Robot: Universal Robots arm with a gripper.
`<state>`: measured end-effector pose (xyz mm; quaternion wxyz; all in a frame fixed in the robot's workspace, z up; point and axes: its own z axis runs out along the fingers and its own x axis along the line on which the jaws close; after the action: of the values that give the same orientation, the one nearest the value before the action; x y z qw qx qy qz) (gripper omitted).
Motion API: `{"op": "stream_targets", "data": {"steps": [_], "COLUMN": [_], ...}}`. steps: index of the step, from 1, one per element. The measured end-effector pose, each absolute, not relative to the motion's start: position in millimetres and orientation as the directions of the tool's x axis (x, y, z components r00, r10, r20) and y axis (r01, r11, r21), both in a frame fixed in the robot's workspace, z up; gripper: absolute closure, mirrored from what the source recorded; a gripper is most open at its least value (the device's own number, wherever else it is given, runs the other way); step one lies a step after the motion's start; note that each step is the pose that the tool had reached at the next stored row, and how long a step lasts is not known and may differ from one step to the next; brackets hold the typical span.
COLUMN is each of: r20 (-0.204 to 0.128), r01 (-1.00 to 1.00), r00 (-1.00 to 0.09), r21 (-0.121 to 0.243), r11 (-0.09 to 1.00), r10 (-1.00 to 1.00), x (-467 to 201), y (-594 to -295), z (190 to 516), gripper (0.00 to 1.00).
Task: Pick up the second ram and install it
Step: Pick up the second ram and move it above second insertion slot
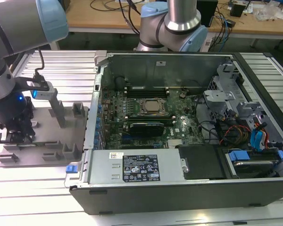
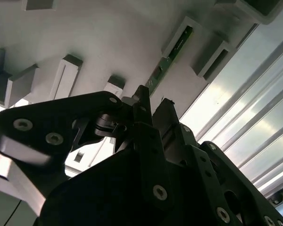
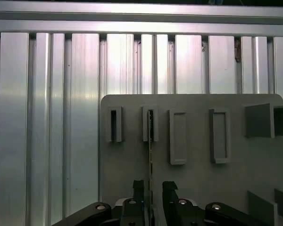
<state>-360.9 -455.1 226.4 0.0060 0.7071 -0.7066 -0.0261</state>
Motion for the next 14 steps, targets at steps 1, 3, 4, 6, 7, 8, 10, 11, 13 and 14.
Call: {"op": "stream_targets", "data": {"steps": [1,3,4,6,7,8,10,11,13,14], "r20": [-0.028,-0.028,-0.028,-0.029,-0.028,-0.029,-0.029,-0.029,-0.029,-0.029], "r01": [-0.999,-0.999,-0.999,-0.999,-0.999,-0.999,-0.999,-0.999,-0.999,-0.999], "r00": [0.000,0.000,0.000,0.000,0.000,0.000,0.000,0.000,0.000,0.000], "r21": [0.045,0.045,0.045,0.045,0.045,0.045,0.045,0.046,0.045,0.045], "r11": [-0.001,-0.001,-0.001,-0.001,-0.001,-0.001,-0.001,-0.001,-0.001,-0.001], "r10": [-1.000,-1.000,-1.000,-1.000,-1.000,-1.000,-1.000,-1.000,-1.000,-1.000], "x": [-361.0,-361.0,-361.0,-361.2,-361.4,-361.5,-361.6,-361.6,-361.6,-361.6], "y": [-455.1,-455.1,-455.1,-455.0,-455.0,-455.0,-455.0,-455.1,-455.0,-455.0], "z": [222.2,216.8,214.8,206.3,204.0,202.2,198.6,198.5,198.3,198.3], "gripper": [0.72,0.72,0.72,0.72,0.72,0.72,0.72,0.72,0.72,0.74]}}
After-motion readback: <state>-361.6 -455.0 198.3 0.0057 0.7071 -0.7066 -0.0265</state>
